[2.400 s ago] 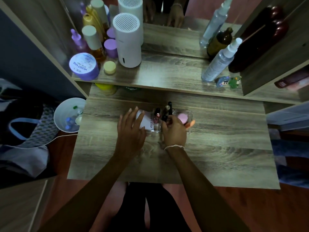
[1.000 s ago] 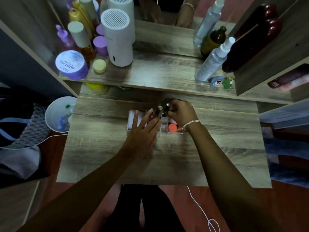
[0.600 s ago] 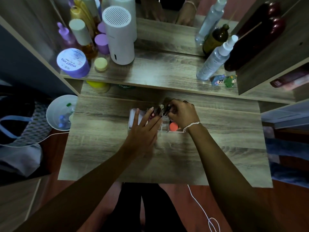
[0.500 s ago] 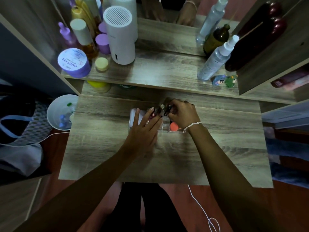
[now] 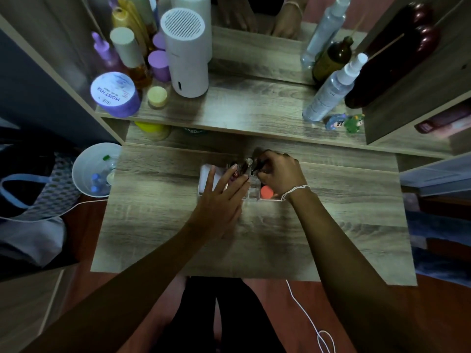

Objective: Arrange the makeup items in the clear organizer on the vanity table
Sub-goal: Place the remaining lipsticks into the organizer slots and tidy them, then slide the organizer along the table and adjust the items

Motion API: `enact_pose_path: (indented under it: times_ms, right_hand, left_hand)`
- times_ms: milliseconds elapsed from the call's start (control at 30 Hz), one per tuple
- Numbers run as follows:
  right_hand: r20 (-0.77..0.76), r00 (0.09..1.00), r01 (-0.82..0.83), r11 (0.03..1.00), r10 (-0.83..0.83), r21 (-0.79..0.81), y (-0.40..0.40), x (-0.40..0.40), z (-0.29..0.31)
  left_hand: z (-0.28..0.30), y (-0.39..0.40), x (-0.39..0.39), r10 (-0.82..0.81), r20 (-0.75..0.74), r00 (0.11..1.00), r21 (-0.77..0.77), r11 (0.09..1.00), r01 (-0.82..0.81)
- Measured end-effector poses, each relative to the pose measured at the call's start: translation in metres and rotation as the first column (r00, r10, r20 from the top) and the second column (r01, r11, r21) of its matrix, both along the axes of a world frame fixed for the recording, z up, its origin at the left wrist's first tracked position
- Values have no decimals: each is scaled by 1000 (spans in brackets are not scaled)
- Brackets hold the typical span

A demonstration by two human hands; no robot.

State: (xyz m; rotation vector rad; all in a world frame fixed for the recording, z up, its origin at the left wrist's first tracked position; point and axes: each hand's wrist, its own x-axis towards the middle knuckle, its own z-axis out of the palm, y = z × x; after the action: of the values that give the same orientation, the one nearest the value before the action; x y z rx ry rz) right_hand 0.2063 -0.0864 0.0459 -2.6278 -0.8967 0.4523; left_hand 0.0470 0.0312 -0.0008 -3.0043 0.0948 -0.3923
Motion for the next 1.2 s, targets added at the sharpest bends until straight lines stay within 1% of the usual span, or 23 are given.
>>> enact_pose_path:
  times_ms: [133,200,233,300,367,433,467,533,567,633,700,767,900,1033,1200]
  right_hand:
    - [0,1000,-17,1000,17,12,-1,-1,4]
    - [-10,1000,-21,1000,21,-2,-6,0,10]
    - [-15,1000,-10,1000,10,12,-12,-1,13]
    - [12,999,47,990,-49,136,-27,-8,21]
    - [84,983,131,940,-165,317,-49,-24,23]
    - [118,943,232,870,-311,436,-72,-43,16]
    - [97,922,292,839,-374,460,-82,-50,9]
    - [-13,895,405,800,-446,442,-97,-59,-9]
    - [-79,892,437,804,-446,403,-102,-61,-18]
    - [-194,893,448,843,-406,299,-107,-62,-34]
    - [-271,880,451,865,-389,223,-104,-61,-47]
    - [-309,869,458,864,-386,208,-98,-58,-56]
    - [-309,877,439,874,-368,207,-86,-54,-70]
    - [-268,903,394,897,-336,201,-78,-53,-82]
    - [-220,916,383,896,-337,224,-74,-54,-92]
  left_hand:
    - [4,0,0,-3,3,1000,-23,1000,3]
    - [6,0,-1,-10,13,1000,-72,997,10]
    - [8,0,-3,-9,29,1000,-121,993,13]
    - [12,0,-6,20,82,996,-269,963,3]
    - [14,4,-14,98,127,987,-429,903,-34]
    - [14,11,-25,208,89,974,-557,821,-124]
    - [14,16,-30,268,39,963,-607,772,-190]
    - [10,24,-36,370,-82,925,-687,652,-321]
    - [8,27,-38,395,-137,908,-718,592,-366]
    - [3,30,-38,400,-254,881,-764,475,-436]
    - [-2,30,-36,382,-361,851,-786,366,-498]
    - [-7,28,-33,374,-419,827,-788,302,-536]
    - [-18,25,-26,374,-446,813,-800,240,-550]
    - [-29,22,-26,395,-417,819,-812,243,-531]
    - [-37,19,-25,431,-443,786,-794,218,-567]
